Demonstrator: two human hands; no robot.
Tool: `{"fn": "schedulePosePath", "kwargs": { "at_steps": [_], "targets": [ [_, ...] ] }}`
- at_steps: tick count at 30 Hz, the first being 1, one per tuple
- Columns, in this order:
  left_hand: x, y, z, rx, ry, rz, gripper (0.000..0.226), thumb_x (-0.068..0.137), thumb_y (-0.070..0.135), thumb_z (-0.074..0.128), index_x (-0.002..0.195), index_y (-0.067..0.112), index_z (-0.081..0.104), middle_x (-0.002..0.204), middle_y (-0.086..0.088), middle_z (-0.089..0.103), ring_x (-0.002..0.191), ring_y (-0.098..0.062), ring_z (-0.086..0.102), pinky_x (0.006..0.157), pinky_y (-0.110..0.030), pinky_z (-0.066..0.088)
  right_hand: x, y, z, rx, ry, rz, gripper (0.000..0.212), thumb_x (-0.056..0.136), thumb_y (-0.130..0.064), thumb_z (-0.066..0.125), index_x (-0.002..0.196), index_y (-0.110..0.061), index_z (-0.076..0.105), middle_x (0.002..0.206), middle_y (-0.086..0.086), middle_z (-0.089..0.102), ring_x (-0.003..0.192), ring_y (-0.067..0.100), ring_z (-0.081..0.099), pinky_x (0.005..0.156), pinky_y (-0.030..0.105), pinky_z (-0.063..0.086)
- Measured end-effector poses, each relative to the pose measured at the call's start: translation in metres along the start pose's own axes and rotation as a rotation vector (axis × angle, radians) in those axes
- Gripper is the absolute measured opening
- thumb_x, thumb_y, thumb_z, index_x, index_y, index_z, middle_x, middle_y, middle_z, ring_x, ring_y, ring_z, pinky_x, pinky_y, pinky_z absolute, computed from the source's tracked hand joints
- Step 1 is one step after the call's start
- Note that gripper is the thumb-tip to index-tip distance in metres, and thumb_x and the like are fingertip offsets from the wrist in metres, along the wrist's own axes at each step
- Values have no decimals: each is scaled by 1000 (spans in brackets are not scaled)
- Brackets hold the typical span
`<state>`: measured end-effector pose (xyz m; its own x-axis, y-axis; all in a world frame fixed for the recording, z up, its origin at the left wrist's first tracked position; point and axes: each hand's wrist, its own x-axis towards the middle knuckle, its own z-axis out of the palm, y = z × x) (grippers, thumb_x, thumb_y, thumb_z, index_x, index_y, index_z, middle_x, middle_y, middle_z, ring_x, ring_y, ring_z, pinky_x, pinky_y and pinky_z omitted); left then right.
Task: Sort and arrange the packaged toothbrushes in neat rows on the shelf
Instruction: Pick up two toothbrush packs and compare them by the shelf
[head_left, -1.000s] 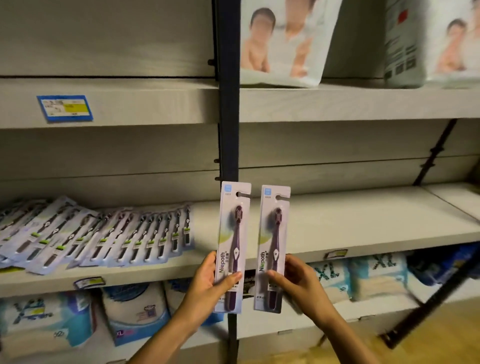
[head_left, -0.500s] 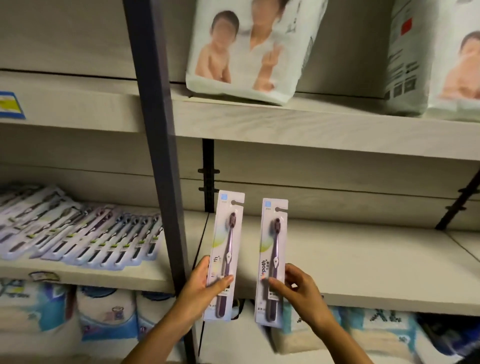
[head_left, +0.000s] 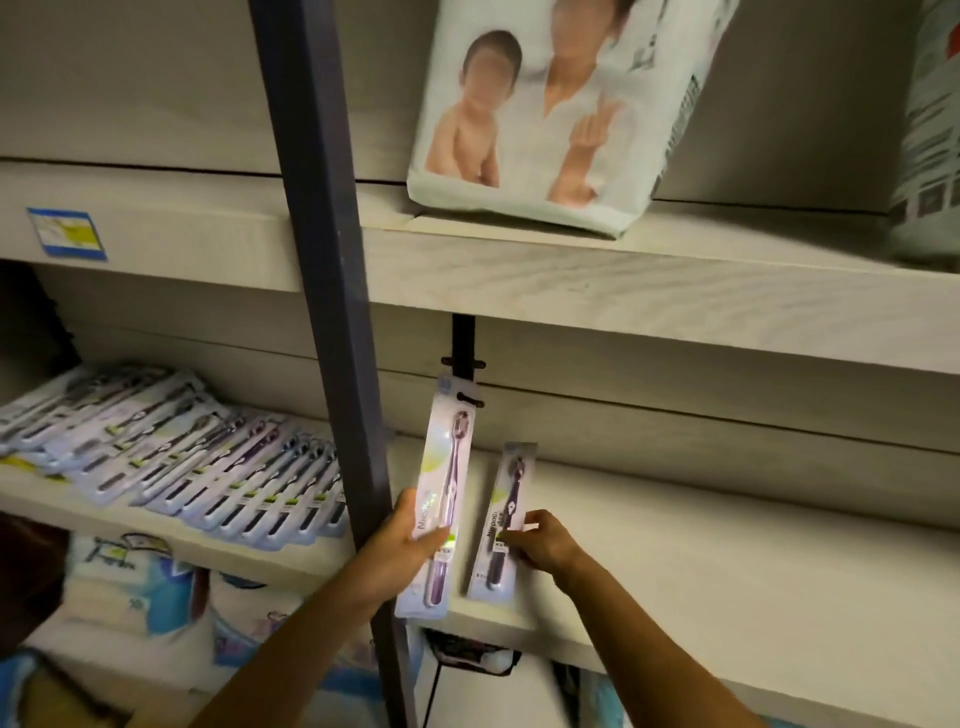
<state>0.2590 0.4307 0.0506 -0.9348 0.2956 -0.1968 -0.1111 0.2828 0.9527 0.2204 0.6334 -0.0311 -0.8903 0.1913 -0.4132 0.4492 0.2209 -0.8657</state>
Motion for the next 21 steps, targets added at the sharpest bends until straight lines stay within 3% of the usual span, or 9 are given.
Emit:
{"fn": "schedulePosePath", "kwargs": {
  "at_steps": [4,7,10,12,15,17,21],
  "targets": [
    [-4,5,2,68,42,-22,32,94,18,51,123,26,39,128,-4,51,114,-22,55,96,-41,48,31,4,25,-95,37,42,42,80,-18,71,114,-2,53,109,16,64,95,29,63,90,38,52],
    [-5,4,2,80,62,-35,36,94,17,50,127,24,38,130,-6,51,114,-23,56,92,-39,51,41,6,36,-176,27,40,41,81,-18,68,115,-1,56,115,19,64,105,32,62,96,41,49],
    [-1,-2,1,55,45,-37,36,94,16,51,127,23,39,131,-6,52,113,-23,58,92,-43,52,33,2,36,-263,39,8,36,84,-14,61,117,0,56,117,18,62,105,33,61,94,42,49],
    [6,-7,3,44,30,-46,37,93,17,52,128,24,40,130,-3,53,111,-20,58,89,-38,53,17,-2,31,-215,76,-85,29,91,-14,53,114,3,58,115,18,63,100,33,62,91,42,51],
    [20,-14,15,-30,-3,-58,37,92,16,55,126,22,43,127,-3,56,107,-19,60,90,-38,53,-27,-8,20,26,20,-174,27,99,-19,40,104,-8,65,102,5,66,80,13,58,70,21,49],
    [32,-17,26,-115,-24,-71,35,90,10,57,123,19,46,122,-5,60,104,-21,62,91,-39,52,-58,-10,10,111,-88,-182,33,101,-28,37,95,-14,66,86,-5,66,72,8,54,65,16,44],
    [48,-23,51,-268,-65,-99,24,86,0,59,108,6,53,108,-16,66,89,-24,66,79,-35,54,-85,5,-5,165,-131,-200,22,90,-32,59,101,-14,64,84,-1,70,73,8,62,64,14,48]
  ]
}}
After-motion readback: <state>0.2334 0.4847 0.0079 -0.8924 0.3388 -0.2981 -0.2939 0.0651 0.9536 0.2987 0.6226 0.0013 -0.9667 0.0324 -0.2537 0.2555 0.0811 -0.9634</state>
